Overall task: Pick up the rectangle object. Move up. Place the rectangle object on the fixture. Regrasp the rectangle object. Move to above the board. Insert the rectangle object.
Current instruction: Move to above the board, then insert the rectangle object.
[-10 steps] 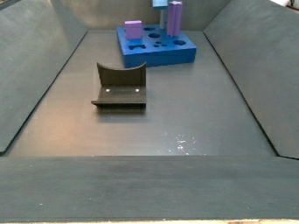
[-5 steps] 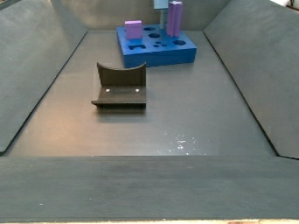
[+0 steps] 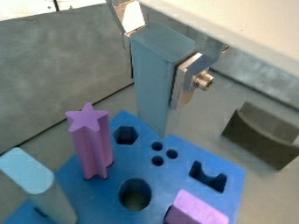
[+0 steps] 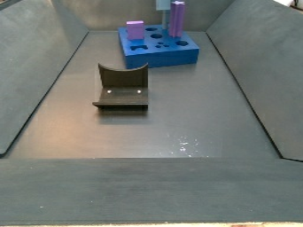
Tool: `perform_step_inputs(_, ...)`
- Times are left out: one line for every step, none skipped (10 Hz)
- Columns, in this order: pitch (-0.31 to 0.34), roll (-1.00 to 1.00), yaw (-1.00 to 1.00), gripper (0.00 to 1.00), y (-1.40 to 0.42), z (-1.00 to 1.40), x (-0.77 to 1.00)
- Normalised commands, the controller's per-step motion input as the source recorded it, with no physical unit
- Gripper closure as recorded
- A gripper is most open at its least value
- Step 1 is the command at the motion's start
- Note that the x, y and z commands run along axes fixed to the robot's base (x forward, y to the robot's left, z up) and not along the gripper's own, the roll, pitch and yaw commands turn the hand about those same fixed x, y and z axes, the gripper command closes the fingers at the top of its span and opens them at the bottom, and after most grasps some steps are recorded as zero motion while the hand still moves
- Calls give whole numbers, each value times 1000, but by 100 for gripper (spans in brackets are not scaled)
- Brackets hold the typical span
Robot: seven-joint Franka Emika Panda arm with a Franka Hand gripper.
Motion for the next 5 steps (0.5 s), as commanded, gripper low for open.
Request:
perform_step_inputs(-66, -973, -22, 100, 37, 9, -47)
perform_step_inputs(-60, -621, -13, 100, 35, 6, -51)
perform_step_inputs(-68, -487, -11, 100, 32, 9, -47)
perform_step_inputs(0, -226, 163, 100, -251, -120, -111)
perform_step_inputs(0, -209, 251, 100, -331, -131, -189)
